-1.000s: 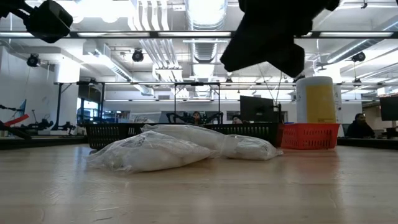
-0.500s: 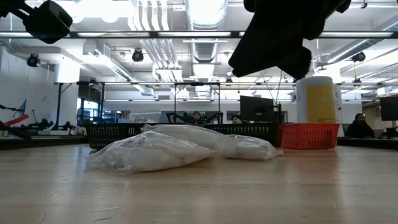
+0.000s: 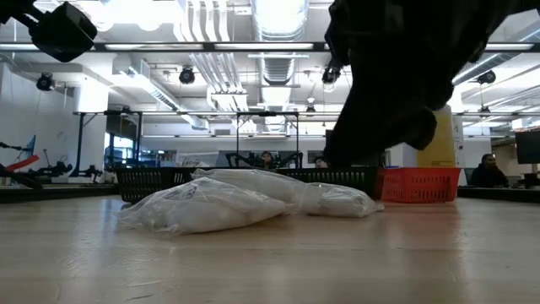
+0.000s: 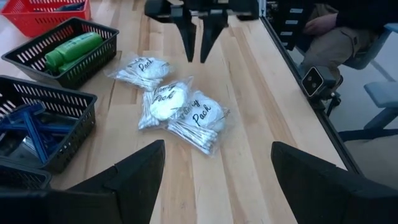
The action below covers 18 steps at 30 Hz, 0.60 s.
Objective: Pick & Place Travel size toiletries
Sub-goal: Put the center vanity pack into the left black bin
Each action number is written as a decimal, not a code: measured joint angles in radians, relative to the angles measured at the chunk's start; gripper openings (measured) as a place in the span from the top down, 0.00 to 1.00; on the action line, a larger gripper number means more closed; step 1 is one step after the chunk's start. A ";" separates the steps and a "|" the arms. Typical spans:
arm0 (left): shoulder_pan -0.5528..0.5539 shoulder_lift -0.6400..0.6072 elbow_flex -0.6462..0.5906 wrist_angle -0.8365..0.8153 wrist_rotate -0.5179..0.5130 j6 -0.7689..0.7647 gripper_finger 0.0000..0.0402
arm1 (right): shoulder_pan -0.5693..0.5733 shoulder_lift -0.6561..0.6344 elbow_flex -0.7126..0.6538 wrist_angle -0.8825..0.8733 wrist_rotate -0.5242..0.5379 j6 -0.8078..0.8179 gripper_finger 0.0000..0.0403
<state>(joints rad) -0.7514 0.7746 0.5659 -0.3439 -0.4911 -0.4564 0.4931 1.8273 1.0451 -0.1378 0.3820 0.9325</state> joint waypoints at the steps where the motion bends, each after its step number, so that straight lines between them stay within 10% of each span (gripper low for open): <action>1: 0.000 0.000 0.000 0.000 0.000 0.000 0.26 | 0.000 0.011 0.000 0.005 -0.004 -0.023 0.75; 18: 0.000 0.001 0.000 0.000 0.000 0.010 0.26 | -0.002 0.027 0.029 0.017 -0.027 -0.123 0.84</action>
<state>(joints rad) -0.7517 0.7753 0.5659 -0.3439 -0.4911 -0.4465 0.4910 1.8542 1.0740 -0.1205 0.3550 0.8098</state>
